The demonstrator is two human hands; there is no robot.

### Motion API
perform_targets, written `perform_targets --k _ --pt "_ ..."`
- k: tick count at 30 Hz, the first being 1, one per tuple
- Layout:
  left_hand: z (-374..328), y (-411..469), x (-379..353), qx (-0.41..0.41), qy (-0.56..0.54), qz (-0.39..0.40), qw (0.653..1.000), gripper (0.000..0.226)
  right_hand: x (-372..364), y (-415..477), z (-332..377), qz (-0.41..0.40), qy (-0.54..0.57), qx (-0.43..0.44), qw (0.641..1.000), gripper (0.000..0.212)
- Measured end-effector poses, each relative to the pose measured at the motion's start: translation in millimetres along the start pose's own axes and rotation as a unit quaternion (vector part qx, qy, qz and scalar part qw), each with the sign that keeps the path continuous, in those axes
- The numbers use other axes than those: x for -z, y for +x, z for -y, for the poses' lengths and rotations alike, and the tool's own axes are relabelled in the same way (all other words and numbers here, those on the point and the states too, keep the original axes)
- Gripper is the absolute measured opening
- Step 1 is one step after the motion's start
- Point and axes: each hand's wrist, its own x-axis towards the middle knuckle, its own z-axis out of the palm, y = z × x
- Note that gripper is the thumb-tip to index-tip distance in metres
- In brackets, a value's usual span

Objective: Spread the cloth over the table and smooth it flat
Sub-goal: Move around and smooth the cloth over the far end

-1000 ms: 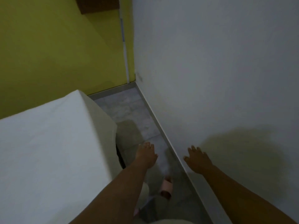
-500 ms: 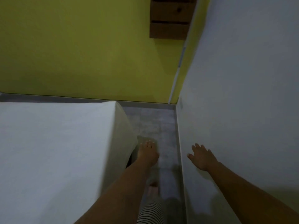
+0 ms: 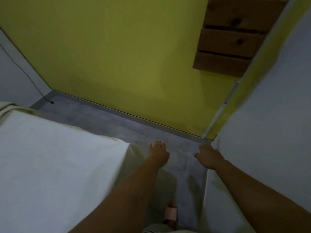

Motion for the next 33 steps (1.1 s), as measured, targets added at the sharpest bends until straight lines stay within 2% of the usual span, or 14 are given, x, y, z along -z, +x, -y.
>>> perform_targets --k 5,12,20,27,33 --pt "9 45 40 0.040 -0.013 0.006 0.999 0.063 54 65 13 -0.008 -0.034 0.057 0.998 0.061" --pt "29 114 81 0.136 -0.096 0.001 0.986 0.062 126 157 40 0.039 -0.113 0.136 0.984 0.067" --pt "60 168 133 0.218 -0.161 -0.053 0.961 0.064 193 253 106 0.031 -0.184 0.248 0.951 0.065" --pt "130 181 152 0.323 -0.217 -0.082 0.917 0.065 219 311 200 0.034 -0.233 0.338 0.911 0.064" --pt "219 202 171 0.410 -0.270 -0.117 0.863 0.064 243 367 301 0.033 -0.276 0.403 0.872 0.065"
